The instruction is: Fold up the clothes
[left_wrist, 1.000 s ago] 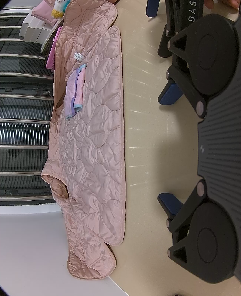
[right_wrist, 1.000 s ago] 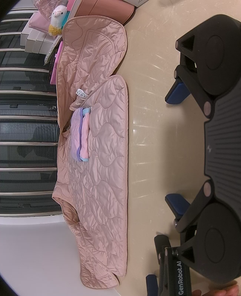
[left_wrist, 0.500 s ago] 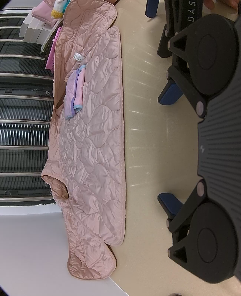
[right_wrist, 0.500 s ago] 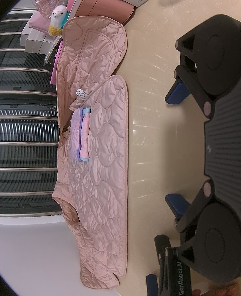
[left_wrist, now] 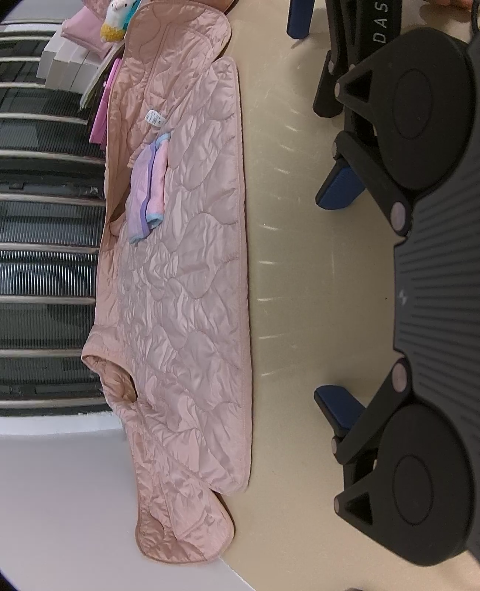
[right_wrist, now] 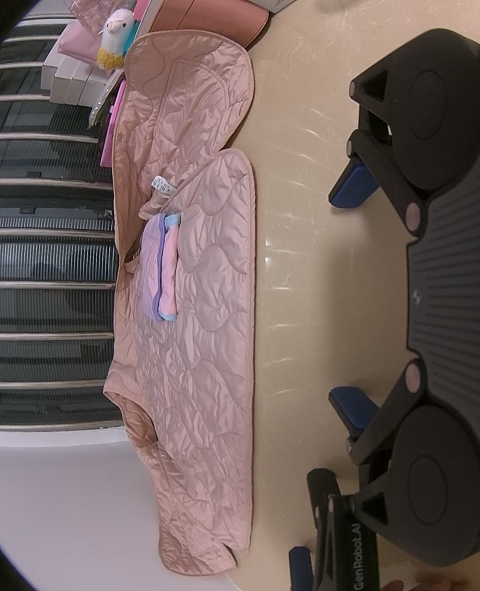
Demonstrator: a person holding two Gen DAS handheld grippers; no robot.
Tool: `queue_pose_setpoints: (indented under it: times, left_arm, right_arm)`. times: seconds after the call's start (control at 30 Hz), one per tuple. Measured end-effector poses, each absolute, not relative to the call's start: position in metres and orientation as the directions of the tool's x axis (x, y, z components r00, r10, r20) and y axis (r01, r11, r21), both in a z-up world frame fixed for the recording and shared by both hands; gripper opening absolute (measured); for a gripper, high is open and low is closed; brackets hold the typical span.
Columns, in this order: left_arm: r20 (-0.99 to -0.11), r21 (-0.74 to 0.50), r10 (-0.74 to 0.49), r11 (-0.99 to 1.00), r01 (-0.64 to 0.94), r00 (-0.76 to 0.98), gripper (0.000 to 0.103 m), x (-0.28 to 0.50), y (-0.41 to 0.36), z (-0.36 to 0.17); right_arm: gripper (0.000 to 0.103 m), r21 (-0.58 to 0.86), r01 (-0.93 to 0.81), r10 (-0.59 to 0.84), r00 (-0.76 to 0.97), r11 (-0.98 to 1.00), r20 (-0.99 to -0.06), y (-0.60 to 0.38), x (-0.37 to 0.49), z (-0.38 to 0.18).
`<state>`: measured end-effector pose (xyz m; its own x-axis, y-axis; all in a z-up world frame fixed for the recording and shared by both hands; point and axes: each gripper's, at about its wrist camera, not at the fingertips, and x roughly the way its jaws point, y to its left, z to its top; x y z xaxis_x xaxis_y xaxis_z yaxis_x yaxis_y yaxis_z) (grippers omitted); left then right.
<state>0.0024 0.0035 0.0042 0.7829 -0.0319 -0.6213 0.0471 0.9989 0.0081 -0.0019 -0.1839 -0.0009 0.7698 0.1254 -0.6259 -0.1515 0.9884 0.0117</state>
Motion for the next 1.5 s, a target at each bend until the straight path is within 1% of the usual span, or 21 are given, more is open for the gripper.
queue_pose_setpoints:
  times: [0.1,0.2,0.3,0.4,0.43,0.57,0.7,0.8,0.87,0.93,1.0,1.03,1.07,1.1,1.13,1.17,1.2,1.23,1.33,1.4,1.5]
  left_arm:
    - [-0.589,0.008,-0.08,0.995,0.104,0.805,0.103,0.006,0.007,0.011]
    - [-0.522,0.072,-0.033,0.994,0.083,0.852,0.103,0.02,0.008,0.033]
    - [-0.507,0.007,-0.094,0.993,0.114,0.857,0.103,0.048,0.011,0.057]
    - [-0.51,-0.079,-0.182,0.983,0.164,0.841,0.103,0.086,0.014,0.077]
    - [-0.513,-0.094,-0.191,0.982,0.166,0.837,0.103,0.099,0.013,0.08]
    - [-0.562,-0.101,-0.193,0.981,0.165,0.804,0.103,0.166,0.003,0.084]
    - [-0.602,-0.105,-0.19,0.982,0.16,0.775,0.103,0.231,-0.012,0.076]
    - [-0.656,-0.164,-0.218,0.976,0.146,0.722,0.103,0.275,-0.018,0.06]
    - [-0.689,-0.212,-0.235,0.97,0.119,0.686,0.102,0.303,-0.021,0.048]
    - [-0.725,-0.267,-0.274,0.958,0.108,0.632,0.102,0.326,-0.028,0.038]
    - [-0.754,-0.308,-0.311,0.945,0.108,0.578,0.094,0.345,-0.036,0.029]
    - [-0.754,-0.299,-0.299,0.949,0.099,0.584,0.082,0.349,-0.04,0.026]
    - [-0.754,-0.29,-0.286,0.953,0.09,0.592,0.066,0.353,-0.044,0.024]
    - [-0.751,-0.259,-0.257,0.962,0.087,0.608,0.051,0.356,-0.048,0.025]
    - [-0.749,-0.259,-0.256,0.962,0.086,0.611,0.012,0.358,-0.048,0.026]
    - [-0.744,-0.319,-0.307,0.944,0.089,0.594,0.001,0.359,-0.044,0.027]
    - [-0.735,-0.378,-0.358,0.921,0.09,0.576,0.001,0.361,-0.04,0.028]
    - [-0.724,-0.396,-0.381,0.912,0.105,0.575,0.0,0.358,-0.039,0.033]
    - [-0.688,-0.403,-0.411,0.902,0.155,0.598,0.0,0.344,-0.039,0.053]
    - [-0.655,-0.404,-0.426,0.896,0.187,0.624,0.0,0.328,-0.037,0.071]
    - [-0.611,-0.412,-0.443,0.886,0.214,0.656,0.0,0.311,-0.032,0.104]
  right_arm:
    - [0.103,0.022,-0.172,0.147,0.764,0.985,-0.628,-0.186,0.0,0.002]
    - [0.103,0.098,-0.182,0.204,0.778,0.978,-0.595,-0.2,0.003,0.015]
    - [0.103,0.163,-0.199,0.256,0.803,0.966,-0.539,-0.22,0.016,0.034]
    - [0.103,0.15,-0.187,0.239,0.815,0.971,-0.528,-0.234,0.044,0.053]
    - [0.103,0.14,-0.182,0.229,0.819,0.973,-0.526,-0.238,0.055,0.059]
    - [0.103,0.114,-0.156,0.192,0.836,0.981,-0.514,-0.253,0.115,0.076]
    - [0.103,0.092,-0.125,0.155,0.805,0.988,-0.573,-0.255,0.187,0.076]
    - [0.103,0.141,-0.104,0.17,0.763,0.985,-0.624,-0.255,0.24,0.066]
    - [0.1,0.186,-0.09,0.191,0.734,0.978,-0.652,-0.258,0.273,0.056]
    - [0.087,0.238,-0.076,0.221,0.702,0.968,-0.677,-0.261,0.301,0.045]
    - [0.073,0.266,-0.035,0.22,0.671,0.963,-0.708,-0.267,0.325,0.034]
    - [0.069,0.258,-0.019,0.205,0.664,0.966,-0.719,-0.268,0.333,0.031]
    - [0.067,0.246,-0.018,0.197,0.66,0.969,-0.725,-0.268,0.338,0.028]
    - [0.057,0.235,-0.017,0.188,0.656,0.972,-0.731,-0.268,0.344,0.026]
    - [0.048,0.223,-0.016,0.179,0.652,0.975,-0.737,-0.268,0.35,0.023]
    - [0.041,0.213,-0.016,0.172,0.65,0.977,-0.74,-0.269,0.355,0.021]
    - [0.017,0.214,-0.018,0.173,0.658,0.977,-0.733,-0.269,0.355,0.024]
    - [0.006,0.214,-0.019,0.172,0.668,0.977,-0.724,-0.27,0.354,0.029]
    - [0.002,0.232,-0.045,0.197,0.698,0.972,-0.688,-0.273,0.346,0.046]
    - [0.002,0.271,-0.093,0.253,0.723,0.958,-0.643,-0.276,0.331,0.064]
    - [0.002,0.261,-0.139,0.271,0.761,0.955,-0.589,-0.274,0.311,0.092]
